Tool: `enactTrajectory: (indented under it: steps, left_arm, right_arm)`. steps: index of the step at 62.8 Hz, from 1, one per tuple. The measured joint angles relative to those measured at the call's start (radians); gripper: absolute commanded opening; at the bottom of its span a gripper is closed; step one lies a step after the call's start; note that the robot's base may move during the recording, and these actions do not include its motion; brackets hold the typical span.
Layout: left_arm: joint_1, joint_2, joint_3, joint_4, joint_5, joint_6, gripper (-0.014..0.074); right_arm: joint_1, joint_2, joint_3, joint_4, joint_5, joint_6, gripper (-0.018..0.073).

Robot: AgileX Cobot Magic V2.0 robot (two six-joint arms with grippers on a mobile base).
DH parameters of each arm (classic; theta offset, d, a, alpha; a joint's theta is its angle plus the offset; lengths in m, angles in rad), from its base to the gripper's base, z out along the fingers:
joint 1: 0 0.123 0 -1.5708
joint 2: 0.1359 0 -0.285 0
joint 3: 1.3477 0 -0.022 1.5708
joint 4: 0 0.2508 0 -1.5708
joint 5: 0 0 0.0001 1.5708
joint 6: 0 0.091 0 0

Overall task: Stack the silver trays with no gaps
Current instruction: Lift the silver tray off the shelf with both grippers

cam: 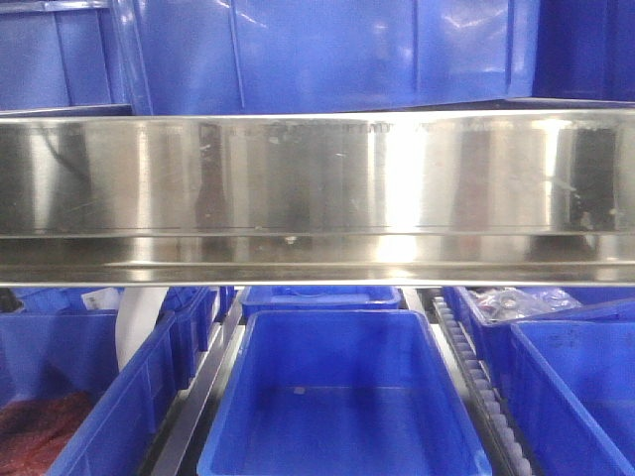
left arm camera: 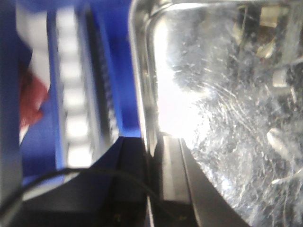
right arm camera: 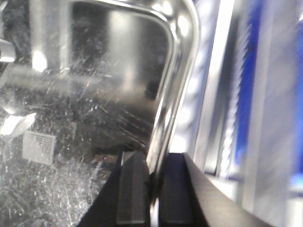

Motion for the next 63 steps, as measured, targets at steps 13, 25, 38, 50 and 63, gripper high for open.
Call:
enactTrajectory:
  steps: [13, 25, 38, 50, 63]
  left_arm:
    - [0.000, -0.129, 0.169, 0.016, -0.013, -0.036, -0.0047]
    - [0.000, -0.179, 0.200, 0.027, -0.015, -0.040, -0.0047]
    - [0.000, -0.183, 0.200, 0.027, -0.027, -0.048, -0.0048]
    - [0.000, -0.183, 0.200, 0.016, -0.025, -0.048, -0.0048]
    - [0.000, -0.183, 0.202, 0.014, -0.019, -0.046, -0.0048]
  right_arm:
    - [0.081, 0.000, 0.002, -0.004, 0.018, 0.028, 0.0058]
    - [0.101, -0.001, -0.020, -0.004, 0.020, 0.053, 0.0058]
    - [0.101, -0.002, -0.067, -0.013, 0.034, 0.057, 0.0058]
    - [0.101, 0.004, -0.069, -0.014, 0.066, 0.059, 0.0058]
    - [0.101, 0.018, -0.069, -0.014, 0.075, 0.059, 0.0058]
